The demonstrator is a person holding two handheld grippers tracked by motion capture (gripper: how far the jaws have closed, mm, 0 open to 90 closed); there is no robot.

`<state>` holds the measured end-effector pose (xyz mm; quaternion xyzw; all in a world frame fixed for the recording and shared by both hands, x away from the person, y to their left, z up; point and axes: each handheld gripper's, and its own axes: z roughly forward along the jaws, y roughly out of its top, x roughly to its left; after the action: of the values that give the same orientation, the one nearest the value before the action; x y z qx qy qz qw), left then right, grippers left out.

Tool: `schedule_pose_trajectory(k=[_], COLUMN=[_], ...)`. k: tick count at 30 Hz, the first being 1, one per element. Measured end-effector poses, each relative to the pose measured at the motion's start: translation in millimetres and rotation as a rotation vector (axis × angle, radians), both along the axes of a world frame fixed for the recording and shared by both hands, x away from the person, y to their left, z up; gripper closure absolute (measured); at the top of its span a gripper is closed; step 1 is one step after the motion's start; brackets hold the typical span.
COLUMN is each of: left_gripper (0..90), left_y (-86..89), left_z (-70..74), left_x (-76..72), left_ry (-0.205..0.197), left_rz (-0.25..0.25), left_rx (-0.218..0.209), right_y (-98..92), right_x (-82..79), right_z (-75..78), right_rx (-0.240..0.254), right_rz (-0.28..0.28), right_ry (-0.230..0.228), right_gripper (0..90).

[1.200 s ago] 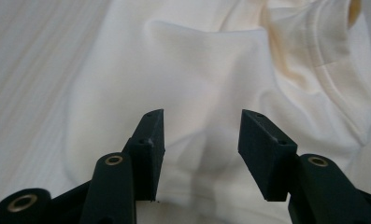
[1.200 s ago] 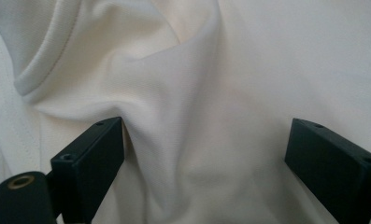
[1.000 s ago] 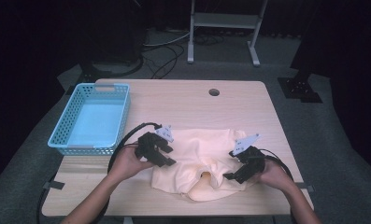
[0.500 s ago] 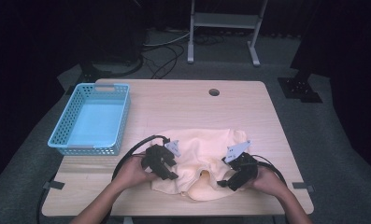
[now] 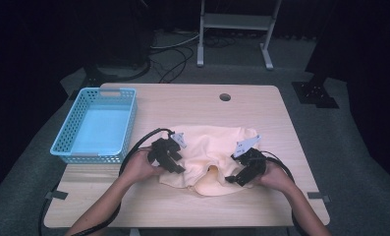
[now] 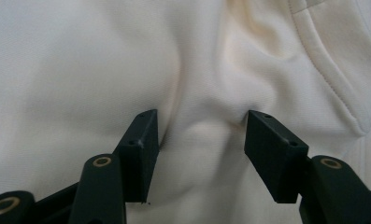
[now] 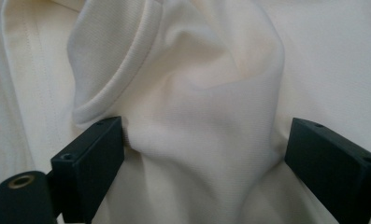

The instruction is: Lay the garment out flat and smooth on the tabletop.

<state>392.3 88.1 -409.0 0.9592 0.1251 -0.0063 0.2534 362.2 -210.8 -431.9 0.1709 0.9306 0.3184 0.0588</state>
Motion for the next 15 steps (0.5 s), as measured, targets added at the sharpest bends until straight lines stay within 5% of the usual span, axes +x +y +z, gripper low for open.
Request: schedule_pose_trajectory(k=[6,15], left_gripper=[33.5,26.4], left_y=[2.2,2.0], left_z=[5.9,21.2], left_x=[-2.8,-37.7], left_ry=[0.014,0.000], left_rz=[0.038,-0.006], left_rx=[-0.050,-0.117], right_y=[0.5,-5.7], right_x=[1.4,-32.4], right_z=[2.2,16.8], right_rx=[-0.002,0.051], right_rz=[-0.024,-0.013], right_ry=[-0.007,-0.067], right_gripper=[11.0,13.1])
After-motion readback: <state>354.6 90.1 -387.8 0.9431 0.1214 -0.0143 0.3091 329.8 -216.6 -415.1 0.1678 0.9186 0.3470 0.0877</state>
